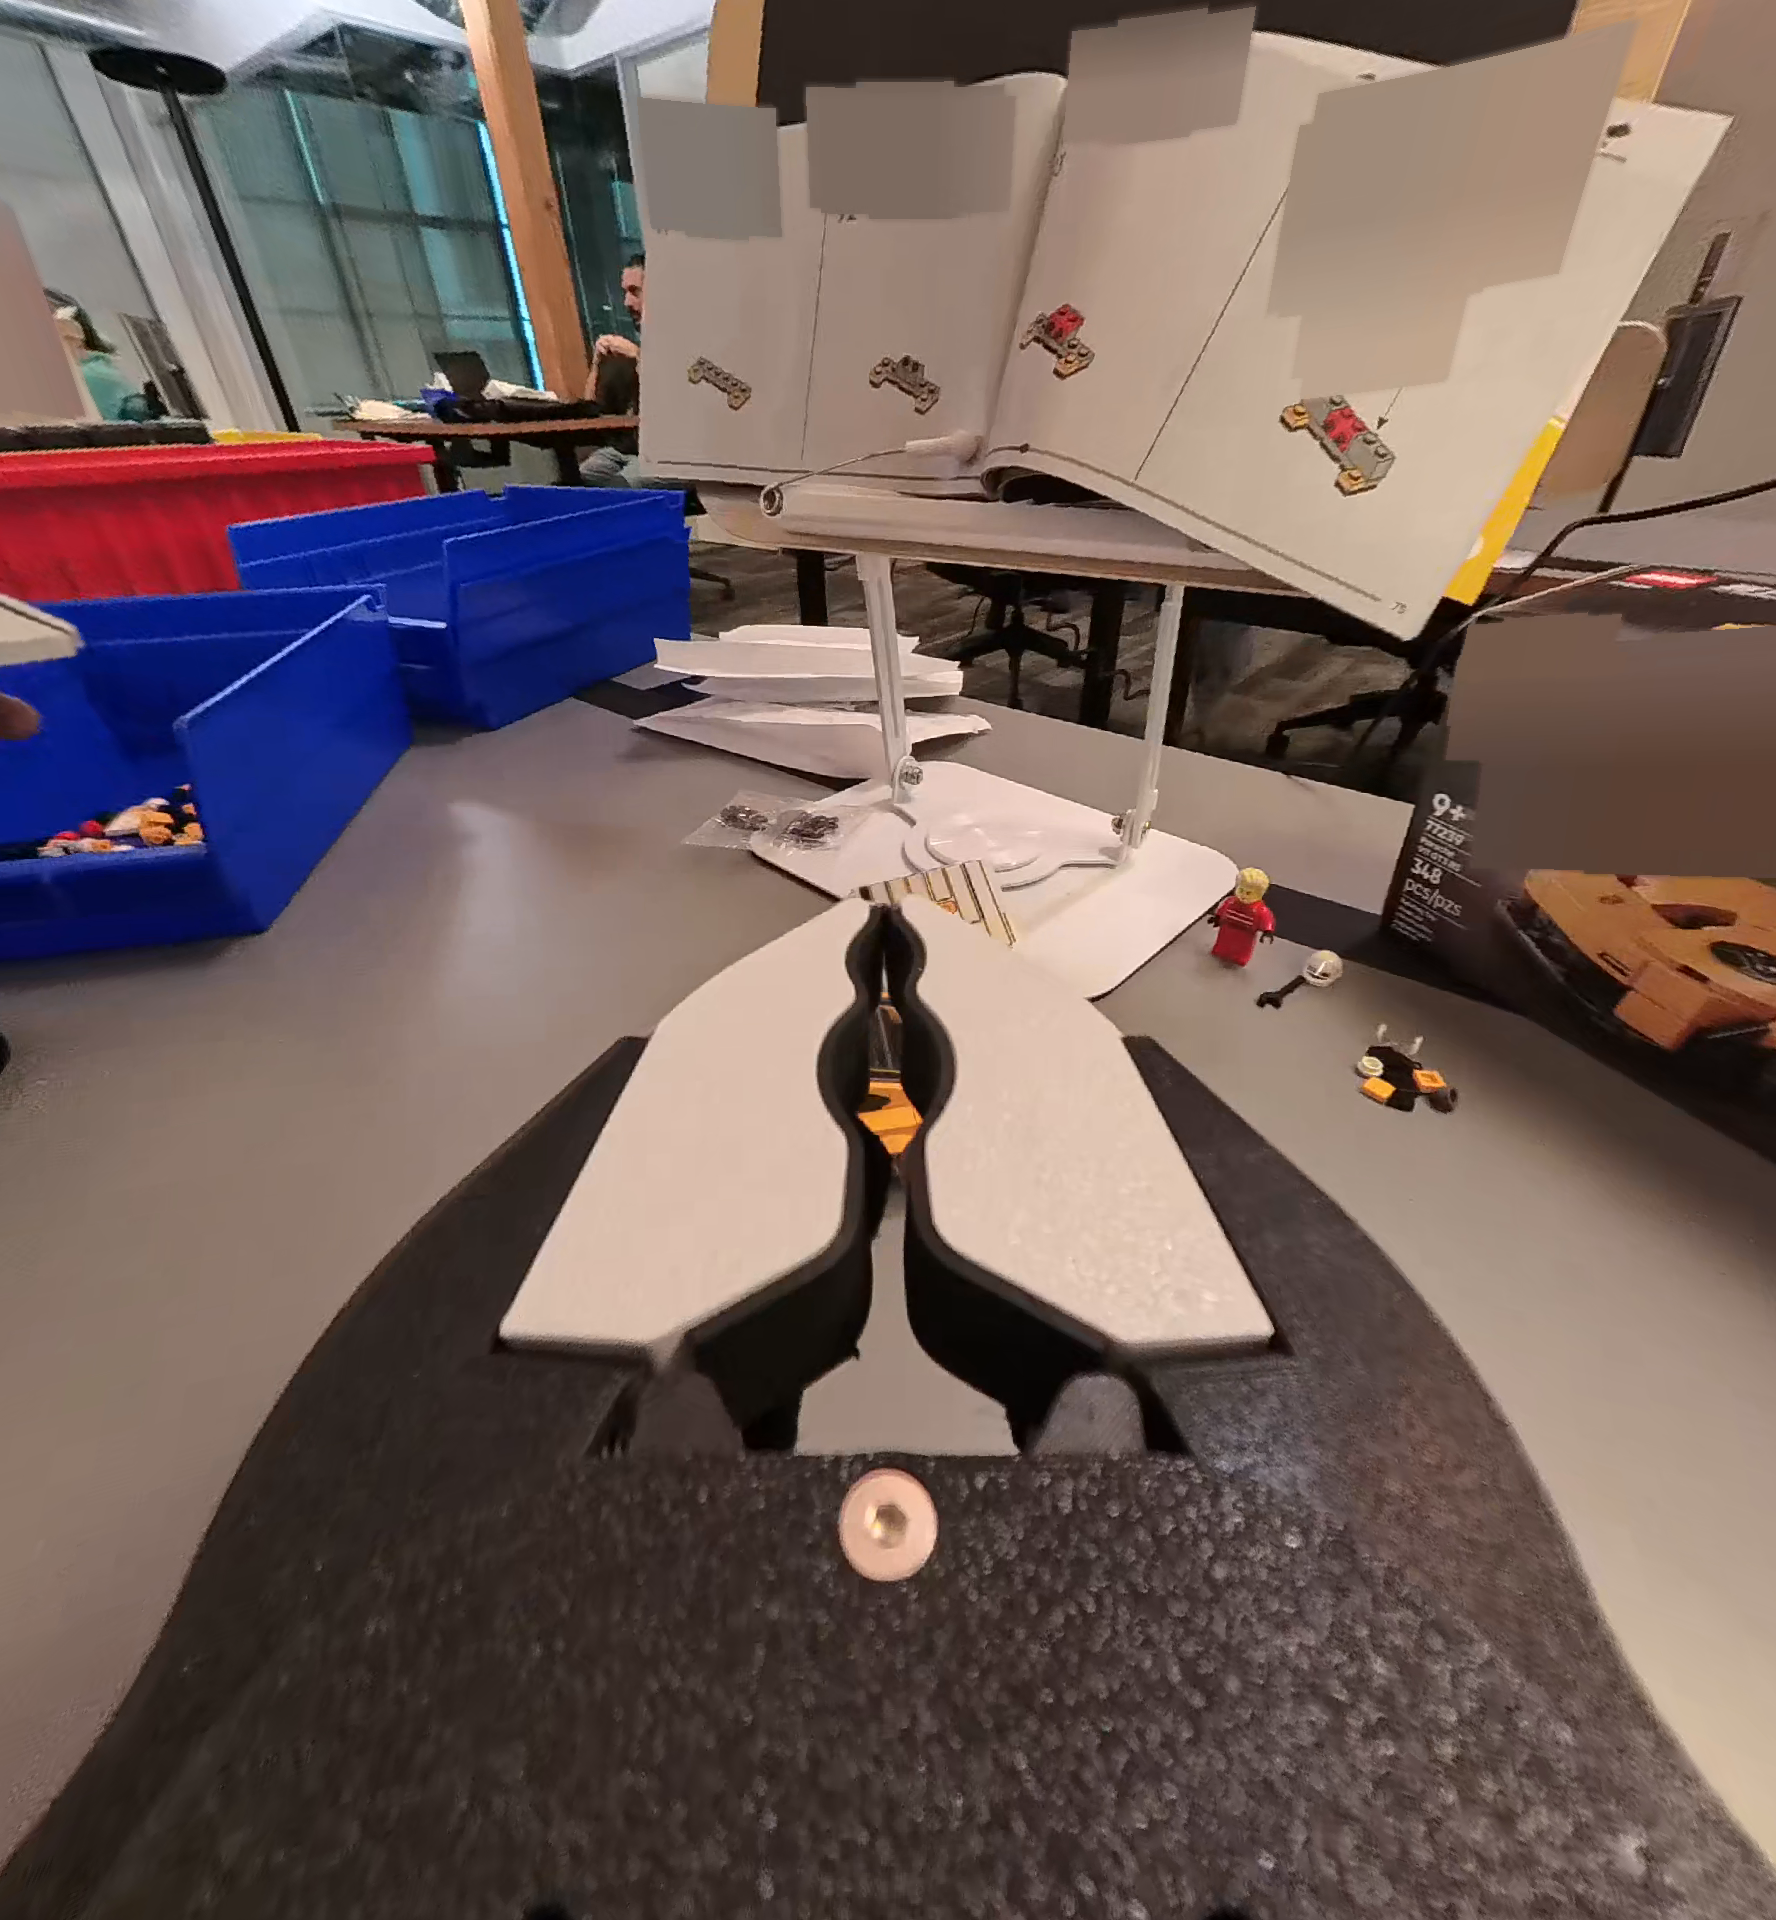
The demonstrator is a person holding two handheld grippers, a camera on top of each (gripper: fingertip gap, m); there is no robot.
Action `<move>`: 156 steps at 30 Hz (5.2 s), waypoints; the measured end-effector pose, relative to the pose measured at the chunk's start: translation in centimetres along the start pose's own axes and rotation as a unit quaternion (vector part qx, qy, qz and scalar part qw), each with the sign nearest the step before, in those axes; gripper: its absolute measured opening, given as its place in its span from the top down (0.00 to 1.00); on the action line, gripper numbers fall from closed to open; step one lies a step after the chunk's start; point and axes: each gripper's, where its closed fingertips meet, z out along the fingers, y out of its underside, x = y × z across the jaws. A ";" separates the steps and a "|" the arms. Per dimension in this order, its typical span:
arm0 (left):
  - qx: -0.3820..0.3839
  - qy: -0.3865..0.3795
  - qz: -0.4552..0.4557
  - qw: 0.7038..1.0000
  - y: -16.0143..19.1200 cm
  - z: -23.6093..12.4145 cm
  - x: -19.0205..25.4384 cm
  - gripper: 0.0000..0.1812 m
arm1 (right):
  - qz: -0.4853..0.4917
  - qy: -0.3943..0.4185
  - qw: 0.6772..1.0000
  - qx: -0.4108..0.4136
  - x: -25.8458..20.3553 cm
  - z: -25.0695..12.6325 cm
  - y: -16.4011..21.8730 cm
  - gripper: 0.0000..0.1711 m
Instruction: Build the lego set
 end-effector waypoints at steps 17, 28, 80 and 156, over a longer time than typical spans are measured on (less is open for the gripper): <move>-0.549 0.023 0.116 0.828 10.3 -12.2 -18.1 0.95 | -0.010 -0.038 0.999 -0.037 -1.6 0.7 2.1 1.00; -0.686 0.134 0.175 0.693 16.1 -12.8 -18.4 0.88 | 0.000 -0.031 0.998 -0.051 -0.9 0.9 2.9 1.00; -0.260 0.287 0.198 0.900 13.1 7.2 17.3 0.90 | -0.098 -0.195 0.956 -0.198 -7.7 -0.2 8.1 0.99; -0.239 0.442 0.326 0.801 12.6 2.6 14.5 0.94 | -0.138 -0.304 0.873 -0.355 -16.6 -0.9 11.2 0.95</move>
